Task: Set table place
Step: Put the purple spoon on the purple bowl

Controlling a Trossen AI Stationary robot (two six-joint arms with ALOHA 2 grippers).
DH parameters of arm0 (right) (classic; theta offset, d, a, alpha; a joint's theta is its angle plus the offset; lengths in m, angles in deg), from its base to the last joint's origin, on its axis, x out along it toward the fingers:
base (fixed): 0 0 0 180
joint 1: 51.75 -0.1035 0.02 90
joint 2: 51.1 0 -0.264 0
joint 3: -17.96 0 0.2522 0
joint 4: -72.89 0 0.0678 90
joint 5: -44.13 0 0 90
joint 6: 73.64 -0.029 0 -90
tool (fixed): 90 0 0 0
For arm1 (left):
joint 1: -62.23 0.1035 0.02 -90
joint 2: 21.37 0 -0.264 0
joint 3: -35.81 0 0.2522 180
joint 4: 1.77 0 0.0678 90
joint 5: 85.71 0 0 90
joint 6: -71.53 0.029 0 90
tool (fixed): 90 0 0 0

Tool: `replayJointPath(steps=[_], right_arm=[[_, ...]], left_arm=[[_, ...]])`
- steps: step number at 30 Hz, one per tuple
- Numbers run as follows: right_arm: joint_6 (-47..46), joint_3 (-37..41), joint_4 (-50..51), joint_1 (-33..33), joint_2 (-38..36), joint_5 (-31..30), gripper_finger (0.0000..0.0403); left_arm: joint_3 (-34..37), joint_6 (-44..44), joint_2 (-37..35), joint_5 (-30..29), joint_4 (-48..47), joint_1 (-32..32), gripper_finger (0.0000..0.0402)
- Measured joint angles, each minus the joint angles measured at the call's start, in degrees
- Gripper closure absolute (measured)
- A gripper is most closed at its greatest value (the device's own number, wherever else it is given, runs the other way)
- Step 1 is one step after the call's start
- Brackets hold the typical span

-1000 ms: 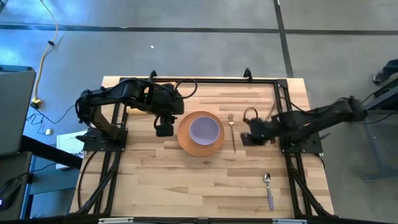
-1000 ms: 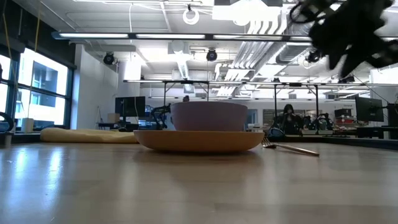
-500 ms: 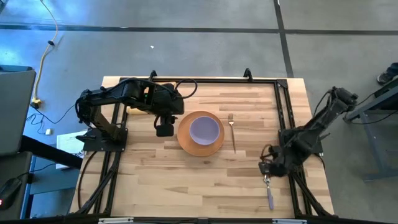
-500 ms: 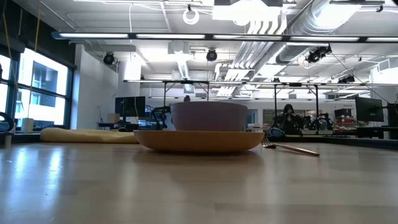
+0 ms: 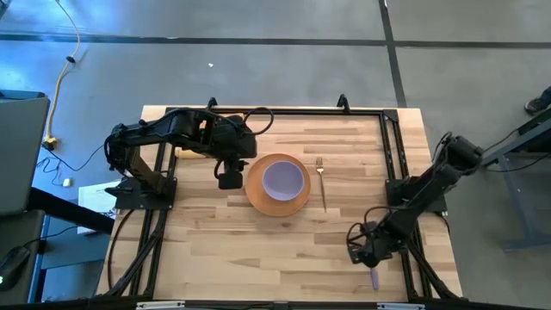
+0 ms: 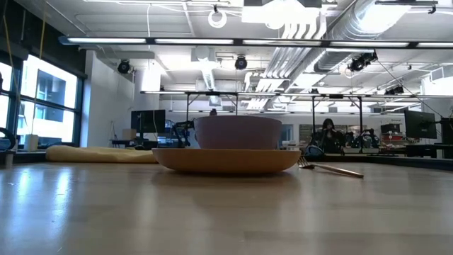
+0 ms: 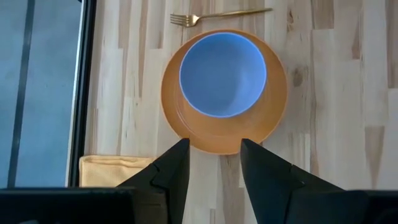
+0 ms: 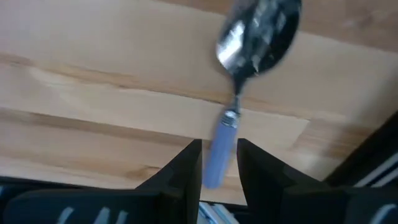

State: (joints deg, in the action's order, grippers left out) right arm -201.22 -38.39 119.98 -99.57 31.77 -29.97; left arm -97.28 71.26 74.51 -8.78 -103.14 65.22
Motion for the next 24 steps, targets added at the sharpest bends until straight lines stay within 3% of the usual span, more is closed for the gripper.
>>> replayJointPath(steps=[7,13,24], right_arm=[[-3.6,0.0,0.4,-2.5,2.8,0.5,0.031],[-3.0,0.0,-0.6,-2.1,4.2,-3.8,0.031],[-1.9,-0.1,-2.8,-2.1,8.6,-2.8,0.031]], left_arm=[[0.0,0.0,0.0,0.2,0.6,0.0,0.0273],[0.0,0.0,0.0,0.2,0.5,0.0,0.0273],[0.0,-0.1,0.0,0.6,0.5,0.0,0.0273]])
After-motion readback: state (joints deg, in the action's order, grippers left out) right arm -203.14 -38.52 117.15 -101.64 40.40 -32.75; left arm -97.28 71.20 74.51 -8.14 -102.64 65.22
